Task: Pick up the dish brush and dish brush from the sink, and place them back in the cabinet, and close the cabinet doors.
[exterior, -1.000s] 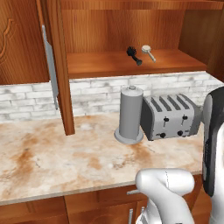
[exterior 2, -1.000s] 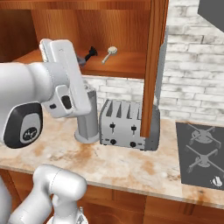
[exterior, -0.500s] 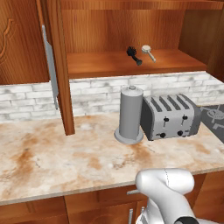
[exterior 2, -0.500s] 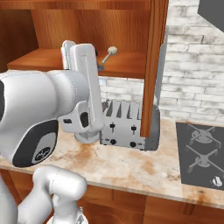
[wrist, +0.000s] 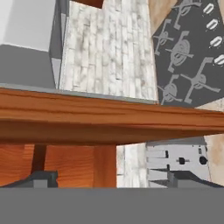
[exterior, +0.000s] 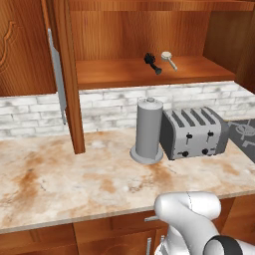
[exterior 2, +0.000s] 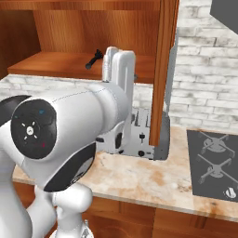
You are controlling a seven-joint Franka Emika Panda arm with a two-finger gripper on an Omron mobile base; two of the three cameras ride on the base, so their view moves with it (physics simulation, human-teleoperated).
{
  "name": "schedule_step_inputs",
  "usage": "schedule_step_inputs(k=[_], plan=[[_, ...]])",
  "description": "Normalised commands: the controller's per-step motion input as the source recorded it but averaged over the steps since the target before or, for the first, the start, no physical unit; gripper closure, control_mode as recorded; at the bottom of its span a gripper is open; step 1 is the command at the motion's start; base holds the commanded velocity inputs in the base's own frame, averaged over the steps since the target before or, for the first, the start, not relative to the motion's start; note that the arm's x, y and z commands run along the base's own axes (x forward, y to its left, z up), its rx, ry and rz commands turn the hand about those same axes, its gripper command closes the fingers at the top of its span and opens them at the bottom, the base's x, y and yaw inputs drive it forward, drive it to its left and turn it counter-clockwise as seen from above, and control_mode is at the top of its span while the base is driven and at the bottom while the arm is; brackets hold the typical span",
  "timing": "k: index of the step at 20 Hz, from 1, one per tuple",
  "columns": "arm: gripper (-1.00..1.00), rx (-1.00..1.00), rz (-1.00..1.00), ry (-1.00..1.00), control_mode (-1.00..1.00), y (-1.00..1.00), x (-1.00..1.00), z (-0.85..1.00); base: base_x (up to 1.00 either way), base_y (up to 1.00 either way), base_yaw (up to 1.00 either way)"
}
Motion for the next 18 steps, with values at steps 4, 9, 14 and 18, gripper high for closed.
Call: schedule_step_inputs(k=[4,9,14,18], plan=[[-1.0,0.12,0.02,0.0,-1.0,-0.21,-0.47,0.0,0.0,0.0,0.0],[-1.0,0.07,0.02,0.0,-1.0,-0.2,-0.25,0.0,0.0,0.0,0.0],[-1.0,0.06,0.06,-0.01,-1.0,-0.3,-0.01,-0.05,0.0,0.0,0.0],[-1.0,0.08,0.12,0.0,-1.0,-0.44,0.0,-0.12,0.0,0.0,0.0]])
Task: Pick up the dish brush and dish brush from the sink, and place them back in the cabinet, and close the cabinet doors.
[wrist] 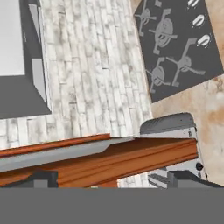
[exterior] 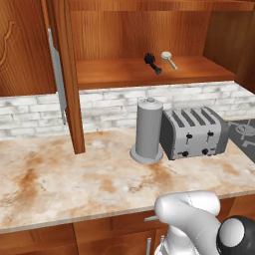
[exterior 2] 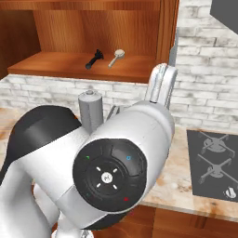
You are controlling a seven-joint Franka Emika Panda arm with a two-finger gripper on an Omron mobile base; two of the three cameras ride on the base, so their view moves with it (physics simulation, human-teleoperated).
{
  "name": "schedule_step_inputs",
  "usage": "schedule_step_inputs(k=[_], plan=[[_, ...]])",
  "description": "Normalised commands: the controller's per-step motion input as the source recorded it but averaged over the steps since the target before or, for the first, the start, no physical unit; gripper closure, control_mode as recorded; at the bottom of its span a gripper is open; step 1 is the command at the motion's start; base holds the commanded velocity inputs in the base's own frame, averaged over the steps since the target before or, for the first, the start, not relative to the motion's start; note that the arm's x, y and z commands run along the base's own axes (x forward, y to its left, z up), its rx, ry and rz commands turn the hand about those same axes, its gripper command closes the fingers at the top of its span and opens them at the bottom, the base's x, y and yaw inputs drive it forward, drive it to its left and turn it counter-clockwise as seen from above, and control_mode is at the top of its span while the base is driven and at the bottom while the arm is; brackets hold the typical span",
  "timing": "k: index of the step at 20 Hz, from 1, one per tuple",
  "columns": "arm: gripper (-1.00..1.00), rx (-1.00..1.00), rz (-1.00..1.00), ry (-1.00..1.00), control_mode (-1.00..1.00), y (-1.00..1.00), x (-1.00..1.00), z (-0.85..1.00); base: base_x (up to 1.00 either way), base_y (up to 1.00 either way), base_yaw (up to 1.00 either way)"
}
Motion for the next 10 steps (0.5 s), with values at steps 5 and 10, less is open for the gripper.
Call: schedule_step_inputs(k=[5,10], plan=[[-1.0,0.09,0.17,-0.02,-1.0,-0.24,0.0,-0.22,0.0,0.0,0.0],[-1.0,0.09,0.2,-0.07,-1.0,-0.11,0.01,-0.06,0.0,0.0,0.0]])
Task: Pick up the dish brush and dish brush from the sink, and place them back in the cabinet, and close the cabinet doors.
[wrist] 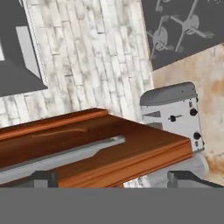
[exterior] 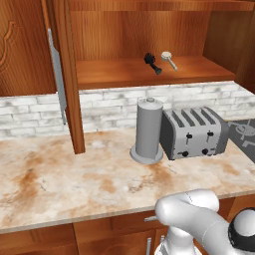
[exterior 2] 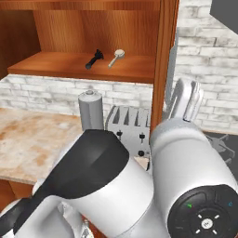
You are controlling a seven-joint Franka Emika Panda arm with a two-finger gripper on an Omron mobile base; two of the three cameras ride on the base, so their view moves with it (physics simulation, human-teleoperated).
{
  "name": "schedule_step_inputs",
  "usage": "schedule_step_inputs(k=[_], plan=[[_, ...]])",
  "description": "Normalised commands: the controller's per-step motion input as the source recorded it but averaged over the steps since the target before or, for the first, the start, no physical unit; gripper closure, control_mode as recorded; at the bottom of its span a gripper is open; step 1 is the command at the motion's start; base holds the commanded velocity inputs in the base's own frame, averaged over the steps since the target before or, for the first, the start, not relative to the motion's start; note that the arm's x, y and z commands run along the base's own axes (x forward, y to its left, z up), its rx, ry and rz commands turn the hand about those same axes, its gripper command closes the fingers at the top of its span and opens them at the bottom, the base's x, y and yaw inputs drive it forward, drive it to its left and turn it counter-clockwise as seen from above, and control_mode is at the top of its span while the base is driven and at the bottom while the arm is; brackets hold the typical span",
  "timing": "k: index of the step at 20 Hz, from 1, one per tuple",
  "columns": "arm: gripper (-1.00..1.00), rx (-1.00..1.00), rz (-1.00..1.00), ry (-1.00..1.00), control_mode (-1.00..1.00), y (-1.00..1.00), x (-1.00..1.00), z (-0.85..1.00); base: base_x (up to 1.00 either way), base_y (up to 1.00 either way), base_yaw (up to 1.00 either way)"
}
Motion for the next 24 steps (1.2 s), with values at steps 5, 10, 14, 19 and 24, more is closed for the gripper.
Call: schedule_step_inputs(k=[5,10,14,19,24], plan=[[-1.0,0.06,0.2,-0.14,-1.0,-0.07,0.0,0.0,0.0,0.0,0.0],[-1.0,0.04,0.16,-0.17,-1.0,-0.01,0.11,-0.07,0.0,0.0,0.0],[-1.0,0.04,0.09,-0.13,-1.0,0.0,0.3,-0.15,0.0,0.0,0.0],[-1.0,0.03,0.04,-0.12,-1.0,0.0,0.33,-0.15,0.0,0.0,0.0],[-1.0,0.01,0.03,-0.1,-1.0,0.0,0.43,-0.19,0.0,0.0,0.0]])
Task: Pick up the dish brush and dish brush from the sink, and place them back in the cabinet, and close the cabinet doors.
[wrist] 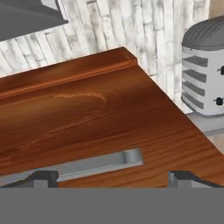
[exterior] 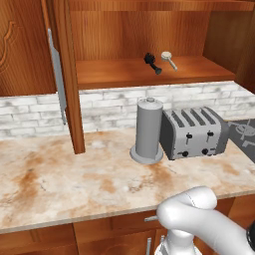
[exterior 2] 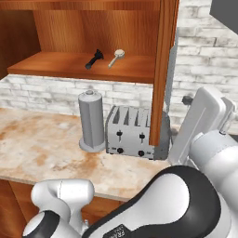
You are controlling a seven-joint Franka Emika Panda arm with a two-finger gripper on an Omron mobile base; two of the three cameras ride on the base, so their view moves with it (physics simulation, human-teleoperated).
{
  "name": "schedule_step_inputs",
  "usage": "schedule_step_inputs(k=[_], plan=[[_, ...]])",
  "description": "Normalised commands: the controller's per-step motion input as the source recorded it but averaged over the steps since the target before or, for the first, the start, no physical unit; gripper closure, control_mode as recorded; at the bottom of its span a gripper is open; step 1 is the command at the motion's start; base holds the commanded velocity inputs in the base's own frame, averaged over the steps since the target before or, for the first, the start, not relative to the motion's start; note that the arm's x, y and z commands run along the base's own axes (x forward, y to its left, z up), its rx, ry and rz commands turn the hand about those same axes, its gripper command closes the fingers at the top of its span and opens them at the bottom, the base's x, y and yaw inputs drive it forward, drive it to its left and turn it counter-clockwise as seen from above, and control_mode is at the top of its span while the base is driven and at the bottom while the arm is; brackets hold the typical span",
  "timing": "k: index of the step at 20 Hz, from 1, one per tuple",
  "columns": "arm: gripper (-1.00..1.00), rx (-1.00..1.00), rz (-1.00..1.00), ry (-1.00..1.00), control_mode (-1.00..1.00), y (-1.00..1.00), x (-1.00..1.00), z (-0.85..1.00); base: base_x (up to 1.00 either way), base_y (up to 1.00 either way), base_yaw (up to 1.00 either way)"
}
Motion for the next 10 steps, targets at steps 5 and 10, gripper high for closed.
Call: schedule_step_inputs(k=[5,10], plan=[[-1.0,0.0,0.01,-0.09,-1.0,0.0,0.46,-0.14,0.0,0.0,0.0],[-1.0,0.0,0.0,-0.11,-1.0,-0.15,0.45,-0.05,0.0,0.0,0.0]])
